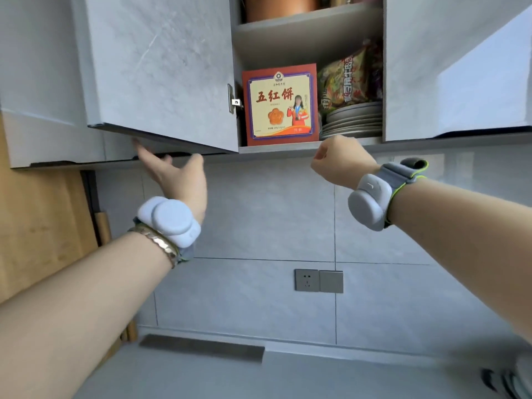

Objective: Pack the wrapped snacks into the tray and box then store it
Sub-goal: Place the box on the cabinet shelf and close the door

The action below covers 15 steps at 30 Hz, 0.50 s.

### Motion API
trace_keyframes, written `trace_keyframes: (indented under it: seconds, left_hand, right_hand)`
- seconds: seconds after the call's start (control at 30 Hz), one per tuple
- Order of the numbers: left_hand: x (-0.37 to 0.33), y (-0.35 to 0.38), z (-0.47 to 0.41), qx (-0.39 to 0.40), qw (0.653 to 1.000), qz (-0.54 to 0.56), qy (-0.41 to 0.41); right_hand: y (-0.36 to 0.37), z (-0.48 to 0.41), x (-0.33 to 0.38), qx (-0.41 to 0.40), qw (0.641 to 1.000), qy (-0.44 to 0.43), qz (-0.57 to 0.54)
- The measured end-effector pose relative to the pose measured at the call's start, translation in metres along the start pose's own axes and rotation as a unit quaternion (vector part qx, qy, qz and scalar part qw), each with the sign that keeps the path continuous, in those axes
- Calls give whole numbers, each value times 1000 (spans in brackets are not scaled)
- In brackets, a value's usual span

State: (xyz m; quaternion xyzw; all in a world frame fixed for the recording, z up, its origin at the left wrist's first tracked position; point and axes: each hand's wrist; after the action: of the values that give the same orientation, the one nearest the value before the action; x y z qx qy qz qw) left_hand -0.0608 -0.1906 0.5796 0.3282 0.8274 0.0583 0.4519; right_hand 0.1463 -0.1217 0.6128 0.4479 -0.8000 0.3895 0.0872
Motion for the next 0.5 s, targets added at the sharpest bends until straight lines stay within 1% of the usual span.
trace_keyframes:
  seconds: [0.07, 0.1, 0.2, 0.27, 0.33, 0.4, 0.43, 0.5]
  left_hand:
    - [-14, -12, 4, -11, 999, 20, 39]
    - [-16, -14, 2, -3, 998, 27, 50]
    - [-30, -14, 13, 19, 996, 73, 51]
    - [-33, -10, 20, 13, 996, 66, 52]
    - [-38, -2, 36, 19, 998, 7, 53]
    - [-40, 7, 56, 41, 993, -89, 72]
    - [-42, 12, 67, 56, 984, -141, 96]
    - [-42, 23, 83, 105, 955, -225, 162]
  right_hand:
    - [-16, 10, 5, 4, 1000, -4, 6]
    - [-18, 11, 6, 4, 1000, -4, 4]
    - [-37, 28, 5, 5, 1000, -13, 4]
    - [-42, 37, 1, 5, 1000, -9, 3]
    - [-53, 46, -6, 4, 1000, -5, 8]
    - [-61, 49, -12, -5, 1000, 3, 11]
    - [-66, 48, -15, -12, 1000, 8, 11]
    - [-73, 48, -21, -25, 999, 22, 13]
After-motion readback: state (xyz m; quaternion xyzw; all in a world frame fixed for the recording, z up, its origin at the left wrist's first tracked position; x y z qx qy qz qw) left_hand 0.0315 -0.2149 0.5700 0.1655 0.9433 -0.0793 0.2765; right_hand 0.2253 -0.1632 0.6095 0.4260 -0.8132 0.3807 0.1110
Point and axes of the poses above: each hand's wrist, its own z-axis away from the middle knuckle, its own y-axis out of the palm, x = y × z, and after that the axes turned 13 degrees about -z, right-handed
